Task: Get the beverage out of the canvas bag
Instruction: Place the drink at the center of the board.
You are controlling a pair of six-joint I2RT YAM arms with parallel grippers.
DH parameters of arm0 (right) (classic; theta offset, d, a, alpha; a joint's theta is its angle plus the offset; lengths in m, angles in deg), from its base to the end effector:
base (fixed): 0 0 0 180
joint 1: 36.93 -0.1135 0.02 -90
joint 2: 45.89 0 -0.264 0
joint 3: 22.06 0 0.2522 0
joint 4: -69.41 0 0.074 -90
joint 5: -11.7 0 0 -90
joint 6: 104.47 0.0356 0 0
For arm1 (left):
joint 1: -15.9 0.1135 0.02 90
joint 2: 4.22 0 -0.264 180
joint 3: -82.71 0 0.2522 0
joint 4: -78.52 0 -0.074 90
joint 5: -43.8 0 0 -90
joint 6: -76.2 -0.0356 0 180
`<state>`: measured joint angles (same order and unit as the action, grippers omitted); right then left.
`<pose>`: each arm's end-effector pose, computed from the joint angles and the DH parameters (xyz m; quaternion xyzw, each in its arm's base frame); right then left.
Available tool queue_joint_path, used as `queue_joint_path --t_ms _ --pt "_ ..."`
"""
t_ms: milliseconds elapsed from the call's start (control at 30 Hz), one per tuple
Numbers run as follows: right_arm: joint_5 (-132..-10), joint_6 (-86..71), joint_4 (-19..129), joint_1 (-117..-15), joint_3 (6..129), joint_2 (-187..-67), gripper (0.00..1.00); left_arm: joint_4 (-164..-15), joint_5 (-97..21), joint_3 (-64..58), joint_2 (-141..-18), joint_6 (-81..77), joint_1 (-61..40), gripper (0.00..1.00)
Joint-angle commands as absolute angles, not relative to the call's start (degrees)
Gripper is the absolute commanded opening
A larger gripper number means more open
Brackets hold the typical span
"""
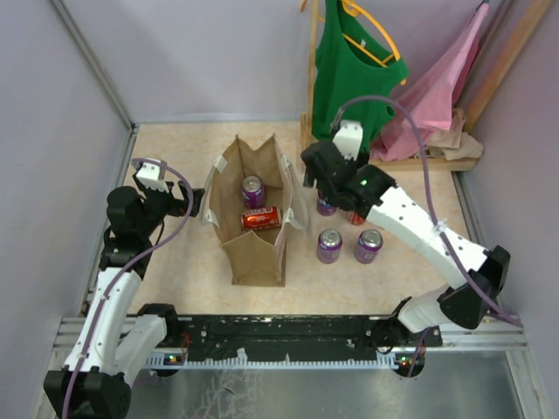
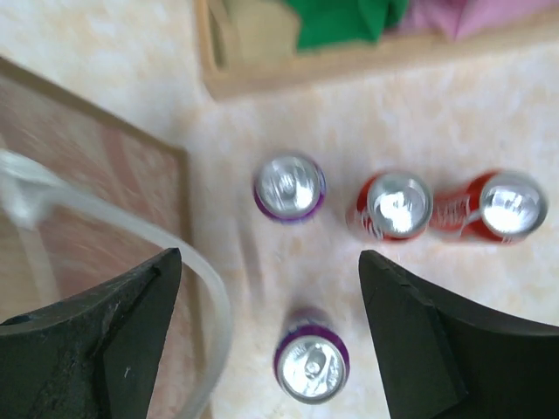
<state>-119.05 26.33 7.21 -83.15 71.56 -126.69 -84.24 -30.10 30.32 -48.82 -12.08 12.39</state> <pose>0.2170 0.1929 0.3534 0.0791 0.8839 -0.0128 0.4608 0.1877 -0.0214 0.3153 0.1023 0.7539 -0.1359 0.6345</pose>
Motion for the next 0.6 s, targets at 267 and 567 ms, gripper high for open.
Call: queue_joint_path --t_ms 267,567 --pt "-121.4 5.2 -0.5 -94.9 117.2 -143.1 0.86 -84.8 -30.0 31.0 -46.4 -11.7 12.2 1.0" --pt "-101.7 2.9 -12.2 -97.3 129.7 -158.2 0.97 -84.4 -30.8 31.3 -45.5 -12.3 12.2 1.0"
